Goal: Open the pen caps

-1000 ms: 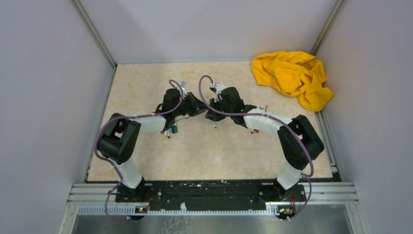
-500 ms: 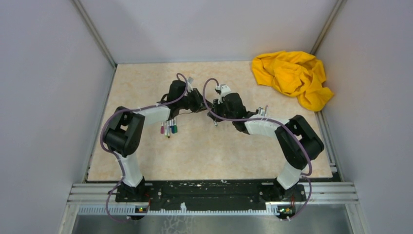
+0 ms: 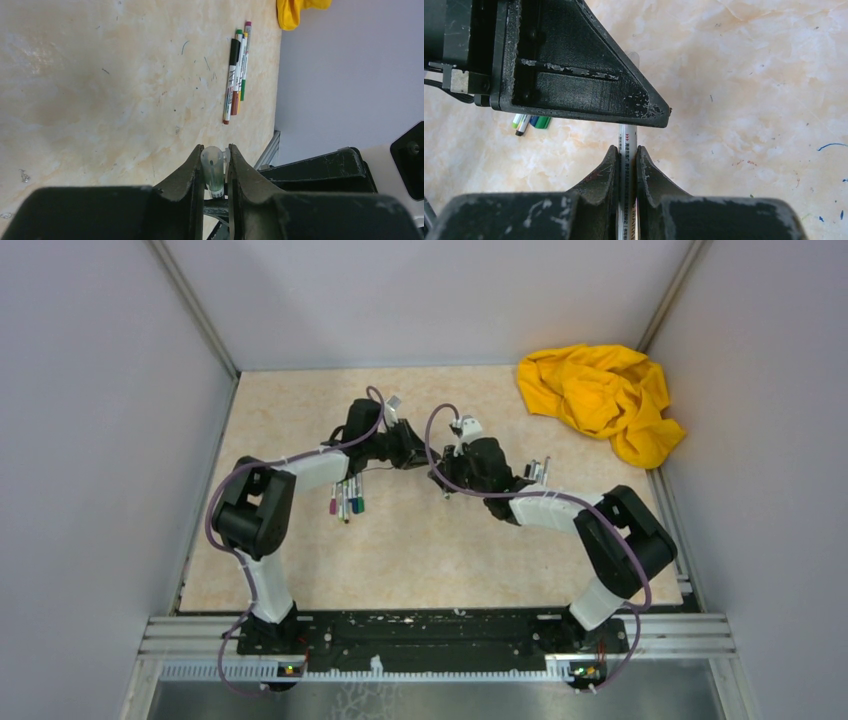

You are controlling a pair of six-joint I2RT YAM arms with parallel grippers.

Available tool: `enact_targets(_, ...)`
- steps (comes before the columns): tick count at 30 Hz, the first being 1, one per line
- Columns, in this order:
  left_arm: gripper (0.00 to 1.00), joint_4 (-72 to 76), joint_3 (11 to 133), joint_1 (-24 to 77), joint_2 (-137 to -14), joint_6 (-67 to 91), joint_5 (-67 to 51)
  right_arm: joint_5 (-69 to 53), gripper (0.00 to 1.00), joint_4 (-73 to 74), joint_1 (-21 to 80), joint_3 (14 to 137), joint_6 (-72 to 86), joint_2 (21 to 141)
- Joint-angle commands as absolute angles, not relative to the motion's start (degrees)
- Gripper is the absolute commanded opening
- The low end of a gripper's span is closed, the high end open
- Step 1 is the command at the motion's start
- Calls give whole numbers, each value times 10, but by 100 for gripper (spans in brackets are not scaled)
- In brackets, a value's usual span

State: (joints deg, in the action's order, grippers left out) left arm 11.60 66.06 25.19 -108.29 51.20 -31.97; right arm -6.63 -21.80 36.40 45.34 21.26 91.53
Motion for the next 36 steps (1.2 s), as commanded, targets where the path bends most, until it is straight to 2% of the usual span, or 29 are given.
enact_targets(1, 0, 155, 681, 126, -1111, 484, -88, -100, 0, -79, 385, 405, 208, 872)
enact_targets(26, 0, 145, 761, 107, -1159, 526, -74, -73, 0, -107, 435, 329, 236, 860)
enact_targets(36, 0, 89, 825, 114, -1155, 405, 11, -47, 0, -68, 458, 320, 247, 850)
